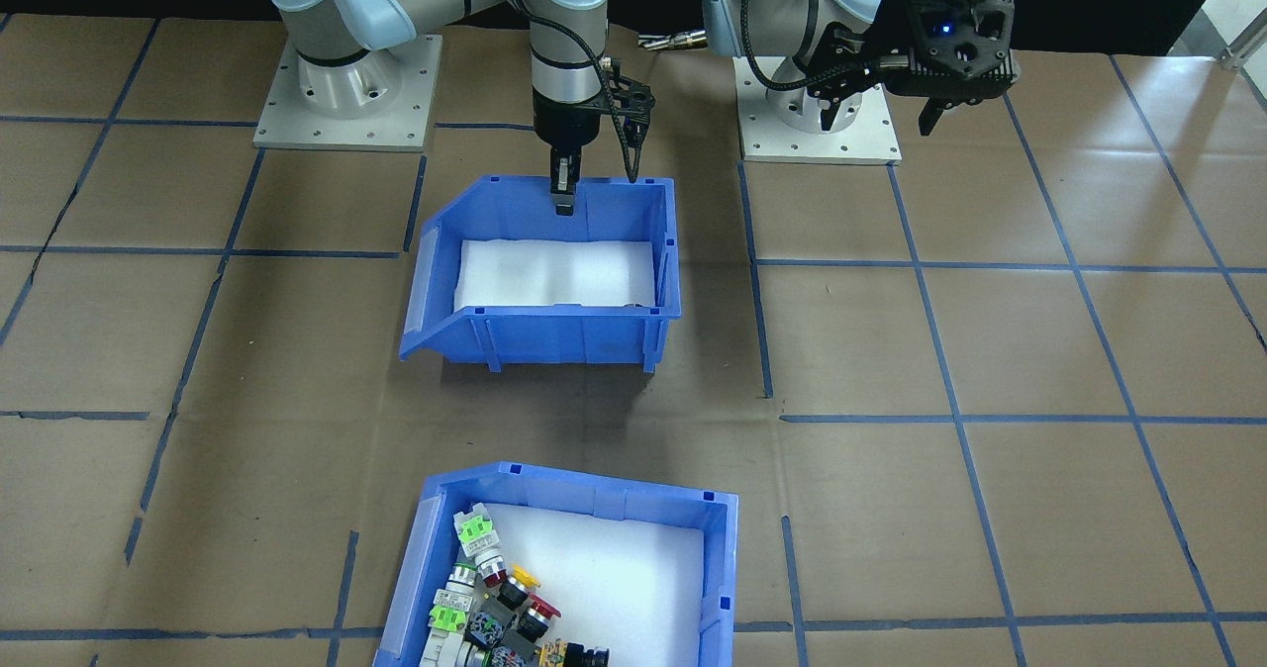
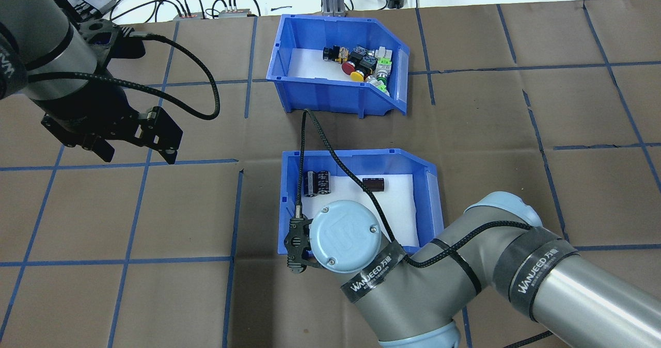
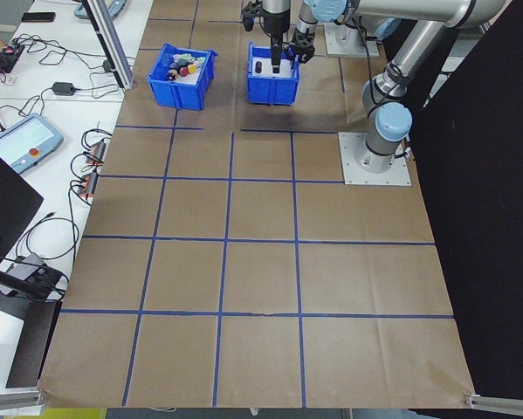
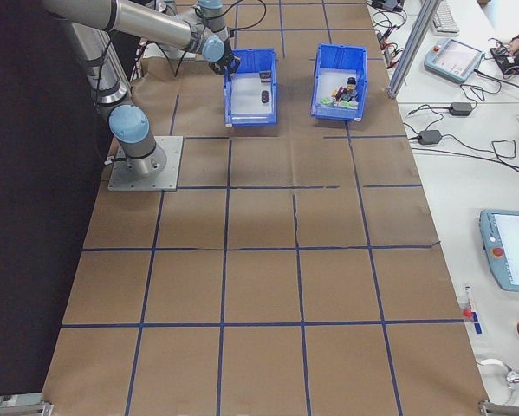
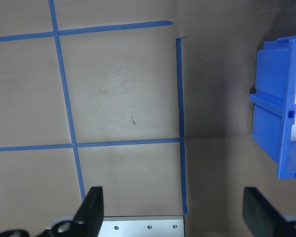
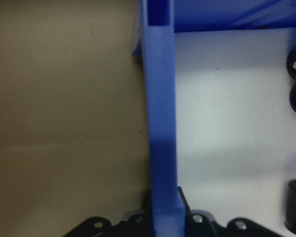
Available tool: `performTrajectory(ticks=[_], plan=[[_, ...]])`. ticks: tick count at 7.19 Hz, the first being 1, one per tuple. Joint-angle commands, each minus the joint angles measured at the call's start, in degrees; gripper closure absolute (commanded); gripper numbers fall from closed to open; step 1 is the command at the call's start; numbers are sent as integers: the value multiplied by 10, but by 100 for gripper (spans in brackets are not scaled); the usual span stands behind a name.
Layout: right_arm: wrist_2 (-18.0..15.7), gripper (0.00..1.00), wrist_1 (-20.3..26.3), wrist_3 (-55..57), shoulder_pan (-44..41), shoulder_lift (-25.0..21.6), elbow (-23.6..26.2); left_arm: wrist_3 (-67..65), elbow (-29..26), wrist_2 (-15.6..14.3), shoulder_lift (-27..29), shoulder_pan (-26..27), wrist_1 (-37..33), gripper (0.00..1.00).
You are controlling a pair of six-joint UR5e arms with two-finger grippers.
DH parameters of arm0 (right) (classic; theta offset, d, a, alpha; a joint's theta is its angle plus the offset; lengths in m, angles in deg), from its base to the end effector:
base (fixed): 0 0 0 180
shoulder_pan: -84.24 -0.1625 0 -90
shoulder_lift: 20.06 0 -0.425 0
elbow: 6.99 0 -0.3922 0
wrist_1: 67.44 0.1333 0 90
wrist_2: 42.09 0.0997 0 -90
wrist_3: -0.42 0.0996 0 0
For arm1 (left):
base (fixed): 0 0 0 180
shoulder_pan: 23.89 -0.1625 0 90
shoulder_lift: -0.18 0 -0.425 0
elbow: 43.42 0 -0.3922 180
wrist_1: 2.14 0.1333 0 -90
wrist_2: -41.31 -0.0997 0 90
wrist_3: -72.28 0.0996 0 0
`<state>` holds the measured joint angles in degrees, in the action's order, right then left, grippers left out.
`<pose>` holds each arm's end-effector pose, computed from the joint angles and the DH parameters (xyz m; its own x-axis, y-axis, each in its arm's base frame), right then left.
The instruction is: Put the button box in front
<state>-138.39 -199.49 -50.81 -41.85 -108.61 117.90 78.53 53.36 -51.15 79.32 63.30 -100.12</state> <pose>0.3556 -0.2800 0.2664 -0.0500 -0.9880 0.1459 -0.9983 0.0539 0.0228 -0.1091 -0.4097 0.5017 -0.9974 0.0627 -0.0352 0.0600 0.9956 0.0723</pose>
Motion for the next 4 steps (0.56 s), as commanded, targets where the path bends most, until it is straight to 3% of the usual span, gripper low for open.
performTrajectory(ticks=[1,2,3,4], plan=[[-1,98,4,2,-1,2,1,0,1,0,0,0,1,0],[0,97,4,1,0,3,1,1,2,-1,-2,0,1,0],[0,86,3,2,0,2,4,1,3,-1,-2,0,1,0],[-1,64,0,2,0,1,10,1,3,-1,-2,0,2,0]])
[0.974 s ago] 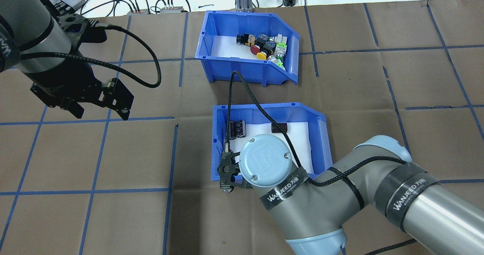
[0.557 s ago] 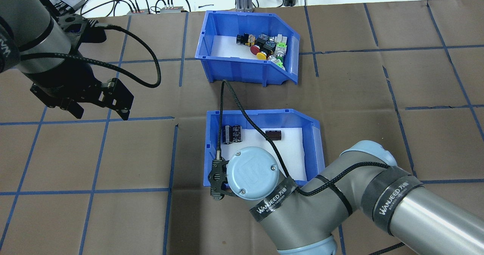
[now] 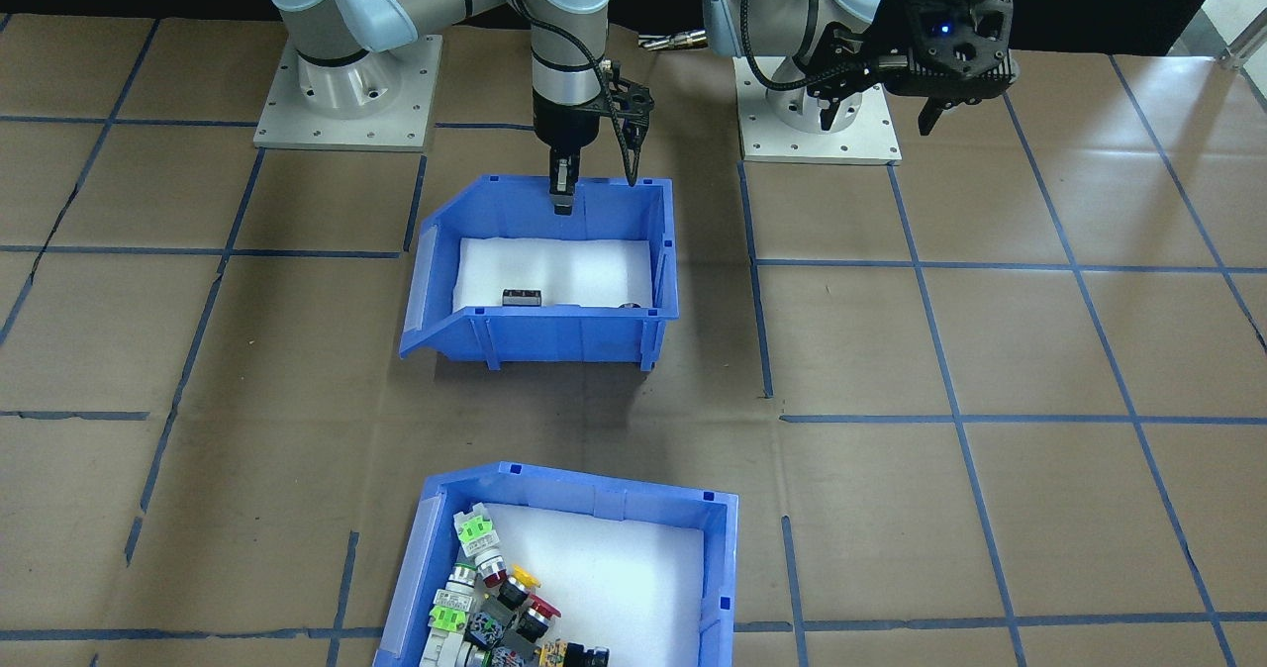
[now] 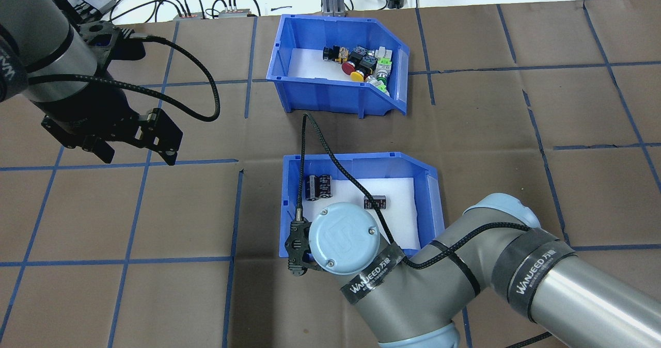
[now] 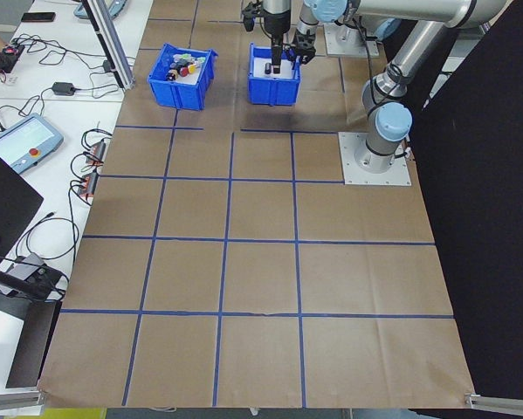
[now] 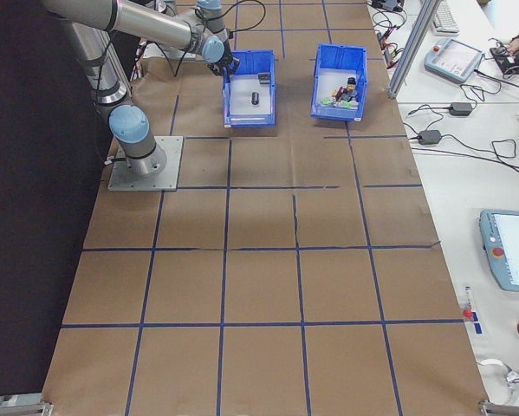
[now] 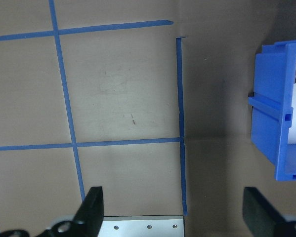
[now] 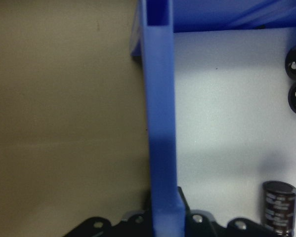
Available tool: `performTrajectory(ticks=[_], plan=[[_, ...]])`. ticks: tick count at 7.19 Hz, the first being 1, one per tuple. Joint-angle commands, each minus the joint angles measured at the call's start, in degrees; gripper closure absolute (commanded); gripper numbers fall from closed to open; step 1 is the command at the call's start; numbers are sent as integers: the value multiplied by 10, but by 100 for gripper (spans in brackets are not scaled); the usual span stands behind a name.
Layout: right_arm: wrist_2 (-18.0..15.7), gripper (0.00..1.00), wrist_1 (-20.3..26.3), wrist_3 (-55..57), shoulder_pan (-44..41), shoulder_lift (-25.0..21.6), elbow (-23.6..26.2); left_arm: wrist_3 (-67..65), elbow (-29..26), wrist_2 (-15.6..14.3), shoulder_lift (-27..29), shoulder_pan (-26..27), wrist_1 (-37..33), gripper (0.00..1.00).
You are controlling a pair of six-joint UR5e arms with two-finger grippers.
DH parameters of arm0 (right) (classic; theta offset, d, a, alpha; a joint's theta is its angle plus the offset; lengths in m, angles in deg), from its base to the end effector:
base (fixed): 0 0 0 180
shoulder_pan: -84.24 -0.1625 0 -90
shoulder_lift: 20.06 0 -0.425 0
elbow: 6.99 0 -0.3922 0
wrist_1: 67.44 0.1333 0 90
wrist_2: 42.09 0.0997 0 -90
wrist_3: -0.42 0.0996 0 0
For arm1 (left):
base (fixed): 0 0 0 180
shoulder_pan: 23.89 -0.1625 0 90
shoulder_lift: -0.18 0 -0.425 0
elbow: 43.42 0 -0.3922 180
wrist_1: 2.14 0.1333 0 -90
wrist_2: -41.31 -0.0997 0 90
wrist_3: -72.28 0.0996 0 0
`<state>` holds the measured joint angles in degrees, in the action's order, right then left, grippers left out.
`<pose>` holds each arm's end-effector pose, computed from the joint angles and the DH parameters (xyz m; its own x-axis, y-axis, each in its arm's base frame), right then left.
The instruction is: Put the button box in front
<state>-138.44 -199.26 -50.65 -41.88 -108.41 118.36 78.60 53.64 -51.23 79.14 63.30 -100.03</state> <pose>0.3541 -0.2778 0.2610 -0.0510 -0.9896 0.1346 -0.9979 0.0559 0.0329 -0.1090 -0.4084 0.5008 -0.9973 0.0640 -0.0364 0.0612 0.9955 0.0726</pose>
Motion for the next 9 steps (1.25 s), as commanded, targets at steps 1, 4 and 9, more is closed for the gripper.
performTrajectory(ticks=[1,4,9], plan=[[0,26,-5,6,5,-6,5,0,1,0,-1,0,1,0],[2,0,-1,7,31,-50,-7,4,2,0,-2,0,3,0],[104,0,217,46,258,-130,-125,5,4,-1,-3,0,4,0]])
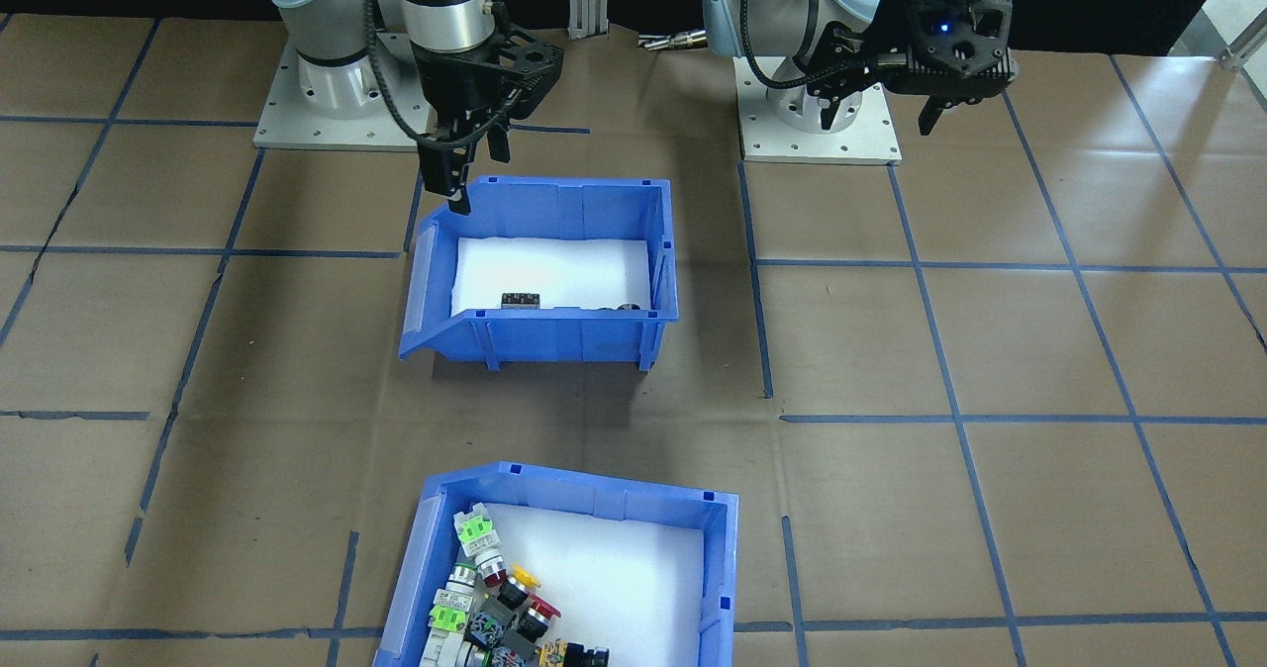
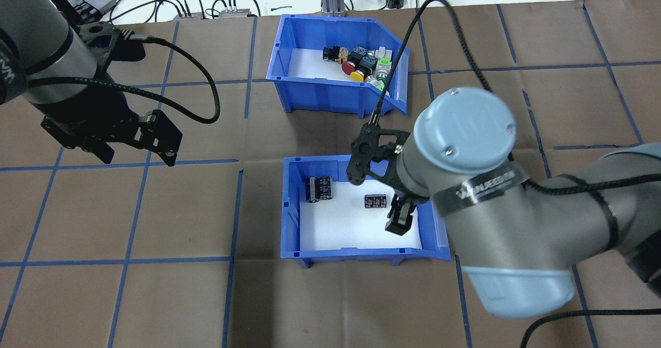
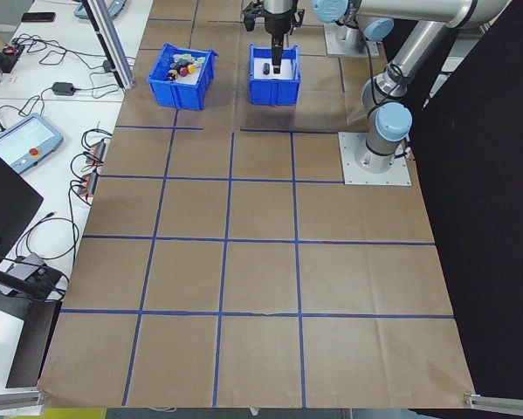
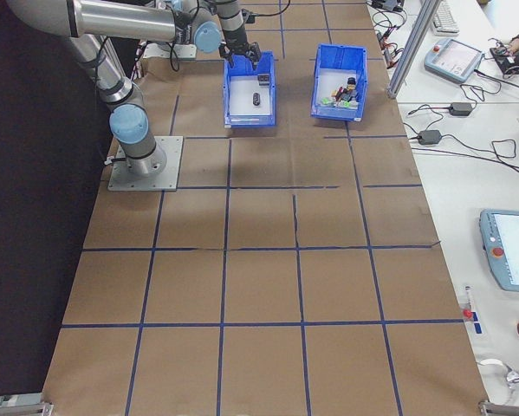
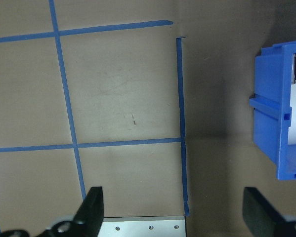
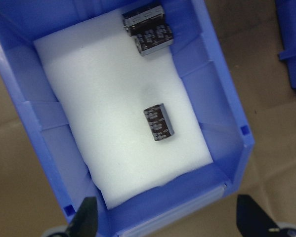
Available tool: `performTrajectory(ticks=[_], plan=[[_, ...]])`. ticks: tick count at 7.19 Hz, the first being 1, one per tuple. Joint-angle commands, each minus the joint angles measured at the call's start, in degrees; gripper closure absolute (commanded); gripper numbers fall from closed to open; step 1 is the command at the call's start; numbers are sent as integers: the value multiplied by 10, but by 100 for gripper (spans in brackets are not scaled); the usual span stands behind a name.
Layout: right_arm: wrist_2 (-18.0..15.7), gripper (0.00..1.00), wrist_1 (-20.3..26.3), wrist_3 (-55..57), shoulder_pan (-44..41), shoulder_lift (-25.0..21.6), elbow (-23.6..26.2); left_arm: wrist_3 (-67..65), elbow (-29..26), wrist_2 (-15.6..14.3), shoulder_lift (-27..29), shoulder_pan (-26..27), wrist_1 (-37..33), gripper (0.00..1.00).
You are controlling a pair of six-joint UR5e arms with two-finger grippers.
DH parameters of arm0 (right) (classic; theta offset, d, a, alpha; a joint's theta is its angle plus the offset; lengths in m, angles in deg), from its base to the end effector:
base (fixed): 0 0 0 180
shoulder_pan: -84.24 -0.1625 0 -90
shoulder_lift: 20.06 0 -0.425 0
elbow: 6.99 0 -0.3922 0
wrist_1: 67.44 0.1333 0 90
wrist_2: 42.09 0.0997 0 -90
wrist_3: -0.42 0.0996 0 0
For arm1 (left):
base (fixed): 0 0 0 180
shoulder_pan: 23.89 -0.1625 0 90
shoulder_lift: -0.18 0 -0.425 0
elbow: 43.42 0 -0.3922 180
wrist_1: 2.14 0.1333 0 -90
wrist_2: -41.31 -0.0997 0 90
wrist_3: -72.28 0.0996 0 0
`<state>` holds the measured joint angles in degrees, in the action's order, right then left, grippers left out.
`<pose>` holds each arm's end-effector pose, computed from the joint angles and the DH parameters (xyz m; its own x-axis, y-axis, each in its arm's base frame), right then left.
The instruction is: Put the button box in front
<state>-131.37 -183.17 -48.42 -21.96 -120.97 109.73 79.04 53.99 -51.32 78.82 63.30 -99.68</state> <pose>0.2442 -0.3584 0.3920 -0.4247 -0.8971 0.1216 -0.9033 0.4110 -0.1227 -0.1089 -0.4067 0.5006 -0.9967 0.0716 -0.0381 0.0689 0.9953 0.0676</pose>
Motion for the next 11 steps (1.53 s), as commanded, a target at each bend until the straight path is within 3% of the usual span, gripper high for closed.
performTrajectory(ticks=[1,4,6,8,9,10,11], plan=[[34,0,97,31,100,-3,-70,0,1,0,0,0,0,0],[37,0,121,204,210,16,-140,-1,-1,-2,3,0,0,0],[35,0,132,369,212,84,-218,0,-2,-5,5,0,0,0],[32,0,213,476,207,137,-302,0,1,-4,6,0,-1,0],[15,0,216,487,177,139,-301,0,1,1,6,0,-1,0],[-38,0,208,500,152,142,-299,0,4,3,6,0,-1,0],[-39,0,205,499,151,144,-298,0,5,2,6,0,0,0]])
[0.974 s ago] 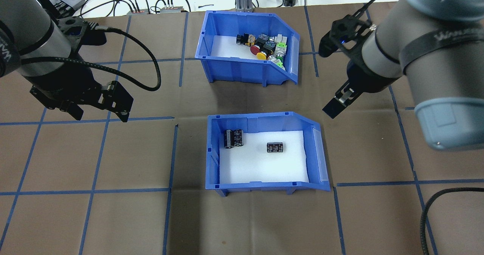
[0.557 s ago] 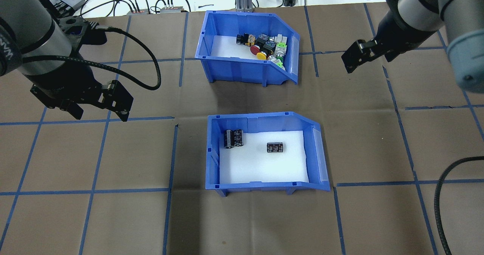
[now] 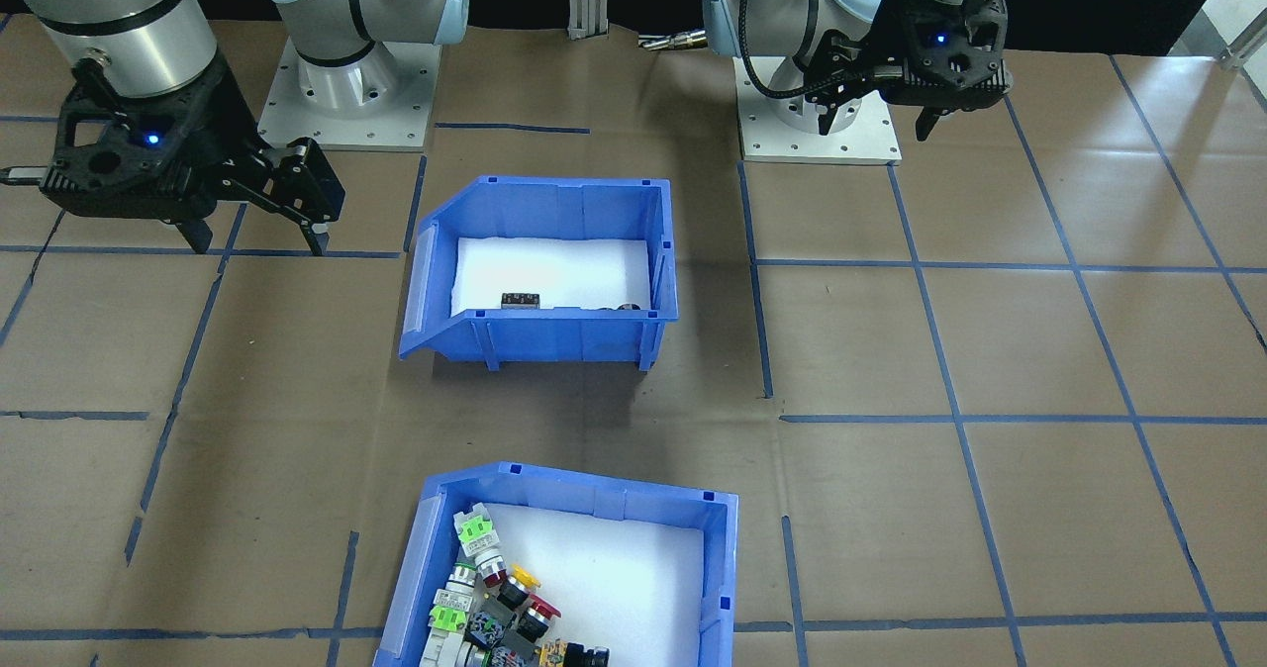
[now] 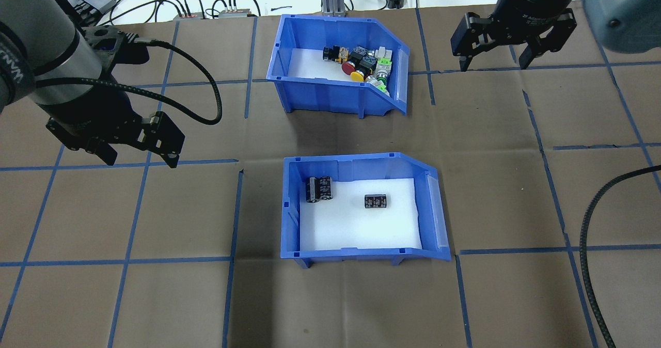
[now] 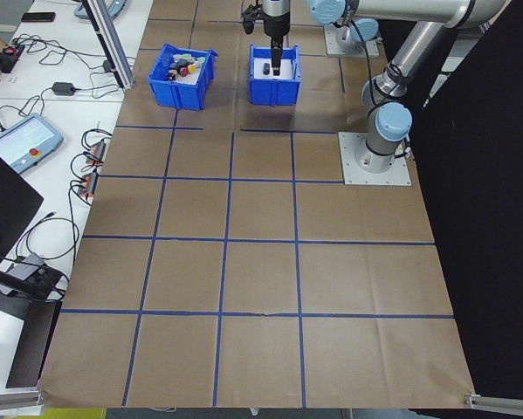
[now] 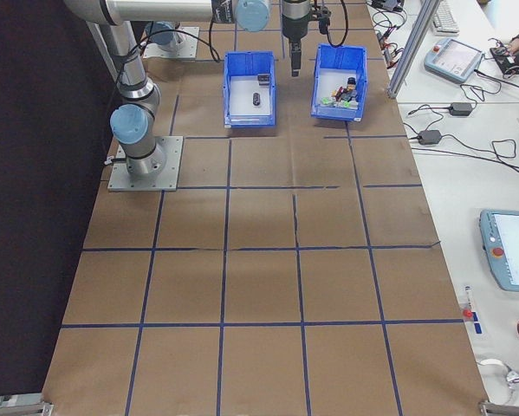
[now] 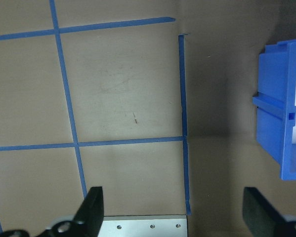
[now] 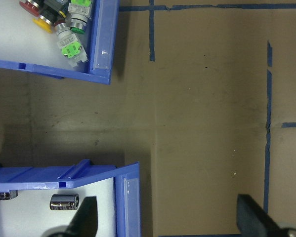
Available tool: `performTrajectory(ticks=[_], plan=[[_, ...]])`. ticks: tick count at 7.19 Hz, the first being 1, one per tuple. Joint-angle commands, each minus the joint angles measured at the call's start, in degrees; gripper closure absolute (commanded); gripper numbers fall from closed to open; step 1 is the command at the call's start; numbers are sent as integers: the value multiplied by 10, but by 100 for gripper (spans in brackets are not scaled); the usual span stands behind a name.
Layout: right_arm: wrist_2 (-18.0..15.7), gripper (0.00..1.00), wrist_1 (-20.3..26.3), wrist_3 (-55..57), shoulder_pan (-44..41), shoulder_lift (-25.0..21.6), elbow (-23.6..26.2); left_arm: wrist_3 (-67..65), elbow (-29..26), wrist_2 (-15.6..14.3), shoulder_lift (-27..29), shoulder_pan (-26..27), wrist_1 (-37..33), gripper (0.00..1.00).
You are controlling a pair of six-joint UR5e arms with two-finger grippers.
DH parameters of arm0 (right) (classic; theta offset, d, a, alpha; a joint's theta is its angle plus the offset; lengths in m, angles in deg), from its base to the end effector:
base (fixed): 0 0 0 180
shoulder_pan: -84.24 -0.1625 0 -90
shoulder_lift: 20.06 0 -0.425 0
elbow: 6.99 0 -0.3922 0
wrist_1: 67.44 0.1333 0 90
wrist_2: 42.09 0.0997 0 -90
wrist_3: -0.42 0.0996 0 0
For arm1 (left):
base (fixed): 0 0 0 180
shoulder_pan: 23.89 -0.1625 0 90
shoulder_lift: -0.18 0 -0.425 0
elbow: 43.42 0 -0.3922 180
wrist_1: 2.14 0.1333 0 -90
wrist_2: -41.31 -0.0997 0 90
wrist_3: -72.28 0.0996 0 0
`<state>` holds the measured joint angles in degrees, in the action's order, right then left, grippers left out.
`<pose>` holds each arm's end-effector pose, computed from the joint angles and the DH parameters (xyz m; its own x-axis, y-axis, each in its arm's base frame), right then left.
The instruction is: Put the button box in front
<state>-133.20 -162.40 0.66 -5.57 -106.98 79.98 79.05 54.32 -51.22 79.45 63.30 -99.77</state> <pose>0.1296 -0.5233 0.4959 -0.9998 0.0091 0.0189 0.0075 0.9963 -0.0857 -0.1089 -0.4097 0.4933 -0.9968 0.0723 -0.0342 0.0691 0.9939 0.0855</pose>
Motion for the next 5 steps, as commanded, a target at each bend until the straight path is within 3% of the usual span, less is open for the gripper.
performTrajectory(ticks=[1,5], plan=[[-22,0,-6,8,-11,4,0,0,2,1,2,0,1,0],[-21,0,-3,2,-7,4,0,1,-9,0,19,0,2,0]])
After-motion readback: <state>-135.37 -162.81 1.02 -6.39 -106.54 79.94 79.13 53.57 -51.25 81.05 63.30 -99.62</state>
